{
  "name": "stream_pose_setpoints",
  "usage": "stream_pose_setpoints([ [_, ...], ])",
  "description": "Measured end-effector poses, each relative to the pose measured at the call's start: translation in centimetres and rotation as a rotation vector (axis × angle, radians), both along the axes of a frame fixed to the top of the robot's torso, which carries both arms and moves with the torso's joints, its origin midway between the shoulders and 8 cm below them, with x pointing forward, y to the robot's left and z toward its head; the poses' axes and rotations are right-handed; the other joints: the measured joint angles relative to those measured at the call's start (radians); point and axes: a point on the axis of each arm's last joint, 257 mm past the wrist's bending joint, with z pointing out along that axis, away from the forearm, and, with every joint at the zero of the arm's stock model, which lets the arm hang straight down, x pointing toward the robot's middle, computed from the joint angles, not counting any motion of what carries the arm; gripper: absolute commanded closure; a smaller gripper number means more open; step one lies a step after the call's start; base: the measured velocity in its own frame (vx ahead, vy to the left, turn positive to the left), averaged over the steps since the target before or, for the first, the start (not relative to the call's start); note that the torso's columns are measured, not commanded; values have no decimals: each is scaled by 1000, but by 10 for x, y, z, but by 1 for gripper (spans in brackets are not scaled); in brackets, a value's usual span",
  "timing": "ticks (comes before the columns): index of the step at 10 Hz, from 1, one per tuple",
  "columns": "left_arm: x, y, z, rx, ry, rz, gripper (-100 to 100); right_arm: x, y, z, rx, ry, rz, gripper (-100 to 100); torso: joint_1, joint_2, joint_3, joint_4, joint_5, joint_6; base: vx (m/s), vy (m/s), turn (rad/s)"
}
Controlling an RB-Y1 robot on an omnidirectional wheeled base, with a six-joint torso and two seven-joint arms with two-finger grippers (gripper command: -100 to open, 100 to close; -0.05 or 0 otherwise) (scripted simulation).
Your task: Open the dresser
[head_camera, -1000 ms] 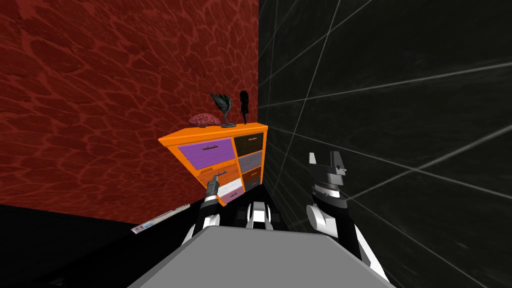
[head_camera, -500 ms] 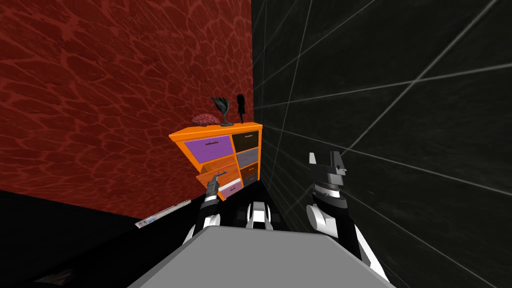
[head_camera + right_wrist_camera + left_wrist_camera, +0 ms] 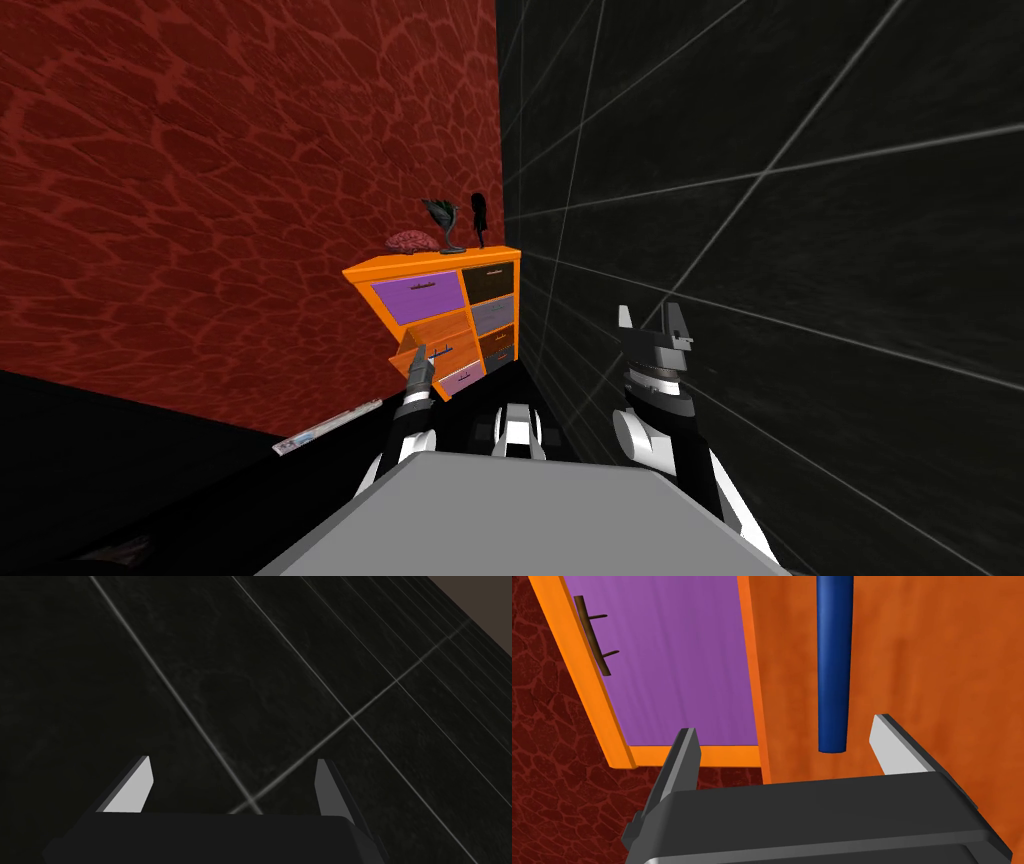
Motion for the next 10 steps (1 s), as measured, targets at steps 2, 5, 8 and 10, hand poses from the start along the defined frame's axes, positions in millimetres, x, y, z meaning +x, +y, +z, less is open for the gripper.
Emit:
stream_pose_setpoints([
  [2,-4,4,11,0,-4,3,-100,0,0,0,0,0,0,0,-3,5,3,1,0,0,15,-7,-16],
  [5,-8,8,24,-6,6,7,-100,0,0,0,0,0,0,0,-4,6,3,3,-3,-1,4,-12,-18],
  [8,-12,9,24,-13,20,9,0,0,0,0,0,0,0,0,-4,6,4,3,-2,0,2,0,0],
  [10,-12,9,22,-15,25,10,0,0,0,0,0,0,0,0,-3,5,3,2,-1,0,0,0,0],
])
